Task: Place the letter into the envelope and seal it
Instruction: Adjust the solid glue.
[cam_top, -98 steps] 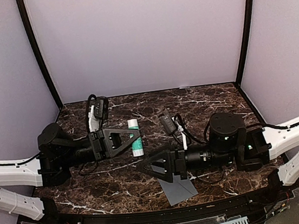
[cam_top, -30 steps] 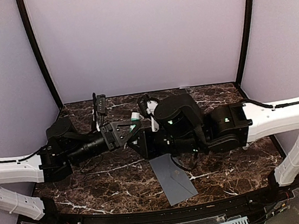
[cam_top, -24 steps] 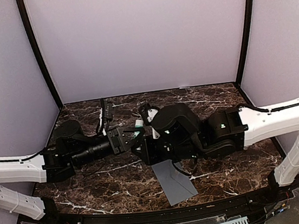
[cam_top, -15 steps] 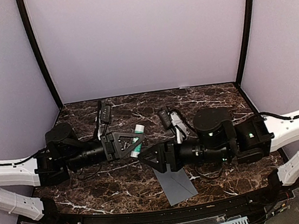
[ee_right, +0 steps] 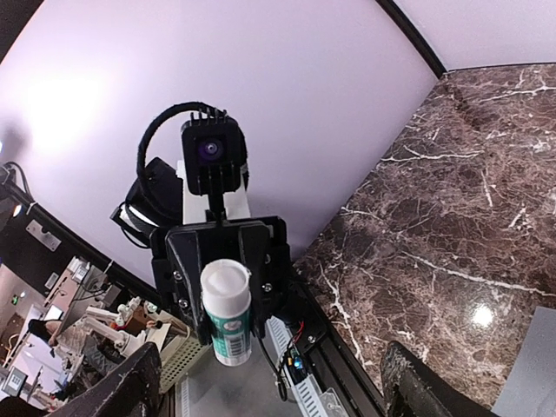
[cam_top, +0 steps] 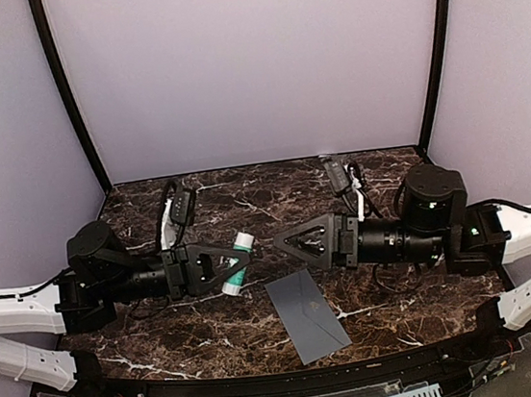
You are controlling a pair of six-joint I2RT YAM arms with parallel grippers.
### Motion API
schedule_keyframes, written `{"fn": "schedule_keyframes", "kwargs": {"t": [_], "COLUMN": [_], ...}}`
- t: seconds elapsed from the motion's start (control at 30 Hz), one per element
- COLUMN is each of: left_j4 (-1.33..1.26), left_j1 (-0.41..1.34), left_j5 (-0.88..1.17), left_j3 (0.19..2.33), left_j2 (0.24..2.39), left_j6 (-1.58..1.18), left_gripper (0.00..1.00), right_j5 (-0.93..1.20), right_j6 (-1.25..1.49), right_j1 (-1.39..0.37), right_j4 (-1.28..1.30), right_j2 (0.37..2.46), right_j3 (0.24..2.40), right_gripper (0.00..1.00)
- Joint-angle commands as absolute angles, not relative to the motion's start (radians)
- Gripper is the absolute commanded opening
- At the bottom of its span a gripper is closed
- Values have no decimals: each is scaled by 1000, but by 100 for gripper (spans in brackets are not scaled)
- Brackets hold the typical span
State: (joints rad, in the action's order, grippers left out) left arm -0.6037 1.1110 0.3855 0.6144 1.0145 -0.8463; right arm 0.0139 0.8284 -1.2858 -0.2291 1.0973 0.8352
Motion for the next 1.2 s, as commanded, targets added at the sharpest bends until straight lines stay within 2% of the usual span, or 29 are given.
{"fn": "schedule_keyframes", "kwargs": {"t": [0.0,0.1,0.4,0.5,0.73,0.97,1.0,1.07,1.1,1.17], "left_j4": [-665,-661,-670,-670,-664,-647,-641,-630,-626,-617], "left_j1": [1134,1149,1163,1163,1163,1163,1163,1163,1163,1163], "left_j5": [495,504,479,470,446,447,447,440,437,433], "left_j3": [645,666,678,678,675,675,674,674,672,665], "left_j2": [1033,1063,1097,1100,1105,1114,1113,1109,1107,1100], "left_j6": [-821,-818,-815,-815,-814,-817,-816,-815,-816,-816], "left_gripper": [0,0,0,0,0,0,4,21,33,45], "right_j5": [100,162,245,247,252,222,210,187,175,147], "right_j6": [829,825,824,824,823,812,810,813,816,821], "right_j1": [-1280,-1281,-1286,-1287,-1288,-1288,-1288,-1287,-1286,-1286], "right_j4": [-304,-350,-405,-406,-403,-352,-341,-327,-323,-310], "right_j2": [1130,1168,1217,1218,1229,1239,1240,1235,1231,1221], "right_j3": [882,898,917,914,913,930,931,930,926,922], "right_gripper": [84,83,69,60,46,22,19,15,14,13]}}
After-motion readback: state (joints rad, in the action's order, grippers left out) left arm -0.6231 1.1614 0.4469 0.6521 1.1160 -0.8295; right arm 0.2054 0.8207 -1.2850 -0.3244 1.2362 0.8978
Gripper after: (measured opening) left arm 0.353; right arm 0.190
